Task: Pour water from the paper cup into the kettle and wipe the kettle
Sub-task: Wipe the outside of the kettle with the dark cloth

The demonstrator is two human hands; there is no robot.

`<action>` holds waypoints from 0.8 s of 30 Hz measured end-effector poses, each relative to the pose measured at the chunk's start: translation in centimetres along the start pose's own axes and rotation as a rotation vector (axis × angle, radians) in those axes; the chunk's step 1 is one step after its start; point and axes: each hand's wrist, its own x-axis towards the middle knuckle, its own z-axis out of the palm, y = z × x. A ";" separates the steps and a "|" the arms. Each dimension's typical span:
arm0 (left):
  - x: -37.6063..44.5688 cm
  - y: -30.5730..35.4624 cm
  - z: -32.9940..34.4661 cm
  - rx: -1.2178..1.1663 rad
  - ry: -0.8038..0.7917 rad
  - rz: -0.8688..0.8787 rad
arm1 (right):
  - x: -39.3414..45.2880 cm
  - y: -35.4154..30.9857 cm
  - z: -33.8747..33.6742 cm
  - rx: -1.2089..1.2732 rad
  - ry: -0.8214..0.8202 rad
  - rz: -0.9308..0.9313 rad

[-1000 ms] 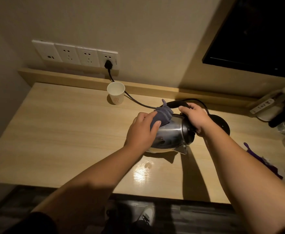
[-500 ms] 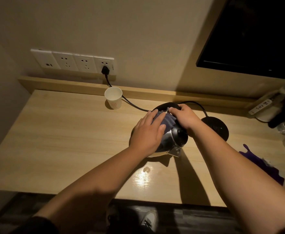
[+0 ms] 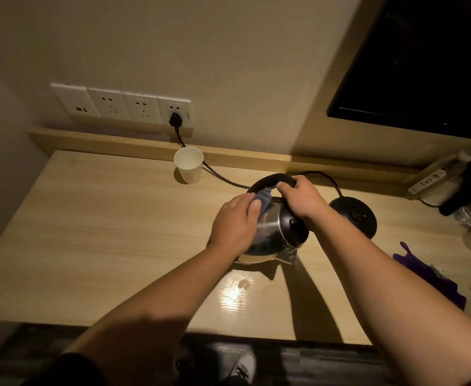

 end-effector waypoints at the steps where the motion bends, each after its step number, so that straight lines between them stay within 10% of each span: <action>1: -0.4 0.6 0.2 0.023 0.012 0.038 | 0.0 -0.1 0.0 0.004 -0.005 0.000; 19: -0.2 -3.1 -0.4 -0.228 0.125 -0.324 | -0.4 -0.7 0.3 0.021 0.011 0.066; 24: -2.6 0.1 0.7 -0.129 0.180 -0.040 | -0.5 -1.3 0.9 -0.007 0.033 0.116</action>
